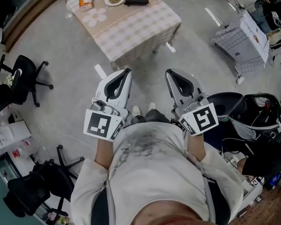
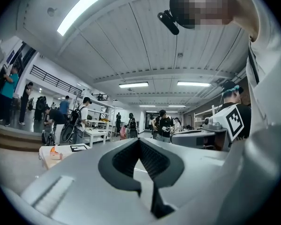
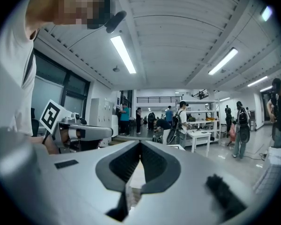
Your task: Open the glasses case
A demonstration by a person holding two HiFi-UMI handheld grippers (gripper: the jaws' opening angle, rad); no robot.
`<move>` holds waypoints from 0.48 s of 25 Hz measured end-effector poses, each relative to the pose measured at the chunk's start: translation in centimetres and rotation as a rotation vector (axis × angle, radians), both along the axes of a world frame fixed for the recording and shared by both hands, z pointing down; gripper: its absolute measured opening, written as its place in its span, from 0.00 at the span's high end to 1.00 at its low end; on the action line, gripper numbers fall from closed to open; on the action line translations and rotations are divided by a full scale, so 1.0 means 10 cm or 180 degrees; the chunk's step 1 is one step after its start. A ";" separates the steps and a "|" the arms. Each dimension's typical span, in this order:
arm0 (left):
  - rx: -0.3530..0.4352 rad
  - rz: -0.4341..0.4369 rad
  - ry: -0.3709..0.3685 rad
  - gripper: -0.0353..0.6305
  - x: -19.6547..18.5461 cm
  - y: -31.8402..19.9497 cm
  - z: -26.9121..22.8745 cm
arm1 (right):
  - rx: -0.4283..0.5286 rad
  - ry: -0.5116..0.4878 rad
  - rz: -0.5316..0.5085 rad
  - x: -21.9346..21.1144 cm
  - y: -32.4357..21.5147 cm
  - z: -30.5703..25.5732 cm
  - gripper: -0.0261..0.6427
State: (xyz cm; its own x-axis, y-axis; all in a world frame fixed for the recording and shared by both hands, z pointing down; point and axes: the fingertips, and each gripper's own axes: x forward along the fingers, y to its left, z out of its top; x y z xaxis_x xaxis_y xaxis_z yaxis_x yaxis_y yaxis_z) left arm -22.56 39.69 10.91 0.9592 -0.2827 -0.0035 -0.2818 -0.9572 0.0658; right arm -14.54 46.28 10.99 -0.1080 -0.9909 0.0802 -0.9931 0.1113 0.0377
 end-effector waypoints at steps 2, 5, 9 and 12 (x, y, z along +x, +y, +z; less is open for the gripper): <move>-0.0023 0.0011 -0.0013 0.94 0.07 -0.04 0.02 | -0.0013 -0.0011 0.0008 0.07 -0.04 0.00 0.94; -0.0060 -0.0006 -0.0033 0.94 0.19 -0.11 0.05 | -0.0033 -0.0048 -0.0015 0.19 -0.13 0.03 0.94; -0.0096 -0.0095 -0.0066 0.94 0.37 -0.27 0.10 | -0.0046 -0.0088 -0.0104 0.39 -0.29 0.08 0.94; -0.0058 -0.0218 -0.0095 0.94 0.54 -0.43 0.08 | -0.0019 -0.0118 -0.0224 0.59 -0.48 0.08 0.94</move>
